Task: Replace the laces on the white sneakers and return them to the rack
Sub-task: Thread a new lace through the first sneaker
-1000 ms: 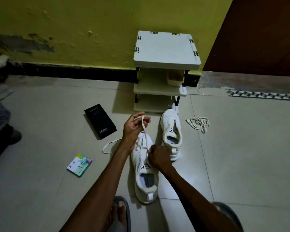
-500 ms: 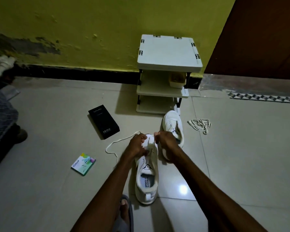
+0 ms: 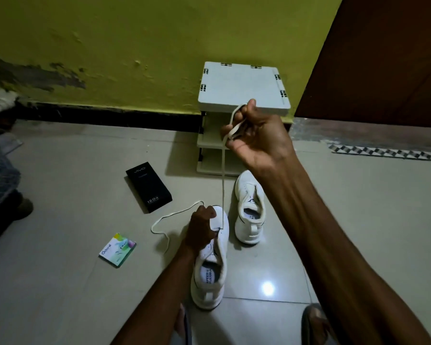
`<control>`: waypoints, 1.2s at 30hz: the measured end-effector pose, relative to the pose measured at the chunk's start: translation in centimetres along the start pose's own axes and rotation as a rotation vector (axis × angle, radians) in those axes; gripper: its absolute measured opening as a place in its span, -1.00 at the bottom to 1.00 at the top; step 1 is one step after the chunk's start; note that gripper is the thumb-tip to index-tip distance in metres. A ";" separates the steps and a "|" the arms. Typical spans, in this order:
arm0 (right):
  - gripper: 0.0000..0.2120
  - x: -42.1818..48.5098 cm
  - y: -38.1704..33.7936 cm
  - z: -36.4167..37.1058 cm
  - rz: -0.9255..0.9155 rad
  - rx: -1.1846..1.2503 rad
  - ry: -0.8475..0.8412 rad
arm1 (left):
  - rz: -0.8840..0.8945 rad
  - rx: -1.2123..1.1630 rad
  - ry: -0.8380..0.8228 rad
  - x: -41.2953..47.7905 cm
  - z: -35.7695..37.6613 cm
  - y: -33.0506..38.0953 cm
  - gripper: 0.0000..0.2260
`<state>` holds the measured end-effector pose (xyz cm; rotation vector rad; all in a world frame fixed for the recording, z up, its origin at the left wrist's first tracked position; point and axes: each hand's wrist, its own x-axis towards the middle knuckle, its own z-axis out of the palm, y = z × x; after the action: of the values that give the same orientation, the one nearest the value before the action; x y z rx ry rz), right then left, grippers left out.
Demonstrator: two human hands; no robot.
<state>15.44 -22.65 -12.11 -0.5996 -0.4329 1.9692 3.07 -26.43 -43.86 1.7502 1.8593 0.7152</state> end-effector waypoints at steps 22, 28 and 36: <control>-0.81 -1.6 2.2 -3.2 0.180 -0.355 0.165 | -0.030 0.298 -0.362 0.4 -2.3 1.7 -0.78; -0.86 -2.2 0.9 -1.7 0.031 -0.761 0.132 | -0.233 -0.090 -0.263 0.6 -4.7 4.4 -0.84; -0.88 -1.9 -2.8 0.5 -0.385 -1.869 0.059 | -0.192 -0.283 -0.267 2.8 -15.6 10.9 -0.82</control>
<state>17.90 -23.16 -9.83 -1.4615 -2.1508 0.6587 0.66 -23.91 -24.93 1.3930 1.6290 0.6039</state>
